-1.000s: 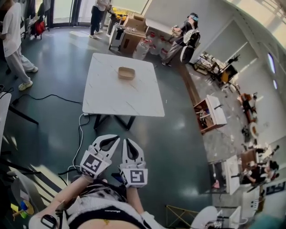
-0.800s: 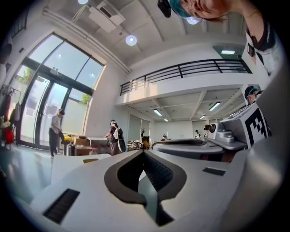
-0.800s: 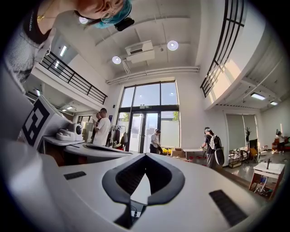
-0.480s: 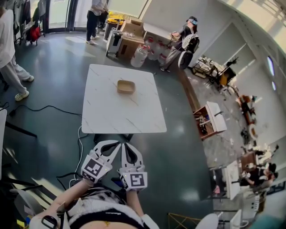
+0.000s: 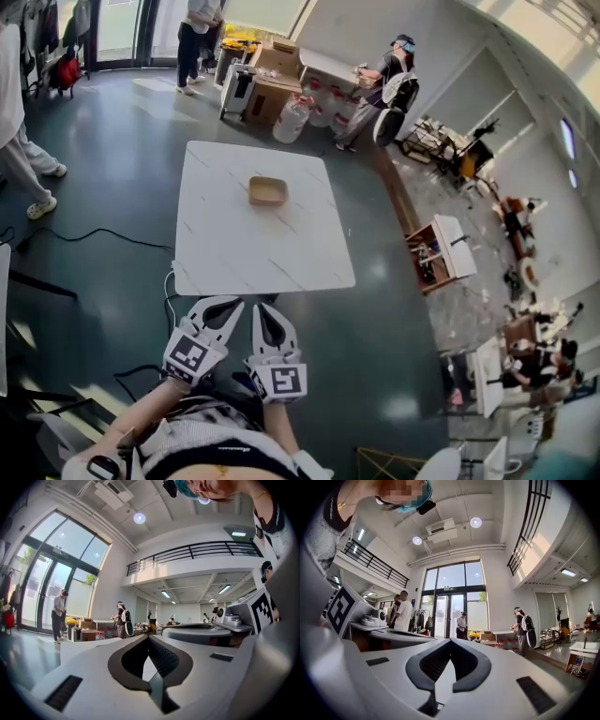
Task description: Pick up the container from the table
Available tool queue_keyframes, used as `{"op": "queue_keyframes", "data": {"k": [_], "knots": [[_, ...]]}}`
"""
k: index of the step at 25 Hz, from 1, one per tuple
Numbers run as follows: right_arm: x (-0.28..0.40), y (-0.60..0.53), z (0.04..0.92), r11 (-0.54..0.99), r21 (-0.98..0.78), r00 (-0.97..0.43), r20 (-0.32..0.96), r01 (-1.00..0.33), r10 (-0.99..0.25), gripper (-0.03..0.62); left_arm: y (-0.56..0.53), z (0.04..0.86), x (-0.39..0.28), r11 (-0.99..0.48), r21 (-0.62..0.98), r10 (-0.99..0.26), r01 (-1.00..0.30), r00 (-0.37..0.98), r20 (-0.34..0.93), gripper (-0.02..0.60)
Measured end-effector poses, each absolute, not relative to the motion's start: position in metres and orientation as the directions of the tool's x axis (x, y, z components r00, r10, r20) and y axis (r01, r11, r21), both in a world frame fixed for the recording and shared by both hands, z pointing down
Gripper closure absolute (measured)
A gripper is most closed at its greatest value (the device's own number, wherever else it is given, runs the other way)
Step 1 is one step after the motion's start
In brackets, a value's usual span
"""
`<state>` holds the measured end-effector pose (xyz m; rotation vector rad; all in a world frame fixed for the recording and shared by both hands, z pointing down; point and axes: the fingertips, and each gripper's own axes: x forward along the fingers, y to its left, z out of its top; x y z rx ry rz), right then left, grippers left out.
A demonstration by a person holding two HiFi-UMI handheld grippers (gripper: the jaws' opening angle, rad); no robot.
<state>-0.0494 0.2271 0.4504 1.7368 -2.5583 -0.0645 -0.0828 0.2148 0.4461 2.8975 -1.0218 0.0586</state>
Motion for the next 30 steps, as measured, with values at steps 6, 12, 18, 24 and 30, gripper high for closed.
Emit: {"op": "queue_keyframes", "data": {"k": [6,12,18,24,30], "knots": [[-0.046,0.236,0.455,0.362,0.059,-0.36,0.042,-0.93,-0.932,0.599,0.221,0.451,-0.082,-0.783,0.075,-0.613,-0.617,0.787,0.072,0.583],[-0.041,0.229,0.447,0.353,0.059,-0.351,0.044,-0.934,-0.935,0.599,0.213,0.443,-0.078,-0.785,0.086,-0.61,-0.614,0.789,0.068,0.583],[-0.021,0.201,0.45,0.368,0.039,-0.367,0.036,-0.929,-0.93,0.599,0.189,0.45,-0.054,-0.789,0.077,-0.604,-0.61,0.792,0.084,0.583],[0.024,0.165,0.447,0.402,0.038,-0.4,0.032,-0.915,-0.916,0.599,0.156,0.44,0.003,-0.806,0.082,-0.583,-0.586,0.81,0.066,0.583],[0.069,0.127,0.443,0.442,0.034,-0.442,0.03,-0.896,-0.897,0.599,0.118,0.44,0.046,-0.781,0.089,-0.614,-0.618,0.786,0.066,0.583]]}}
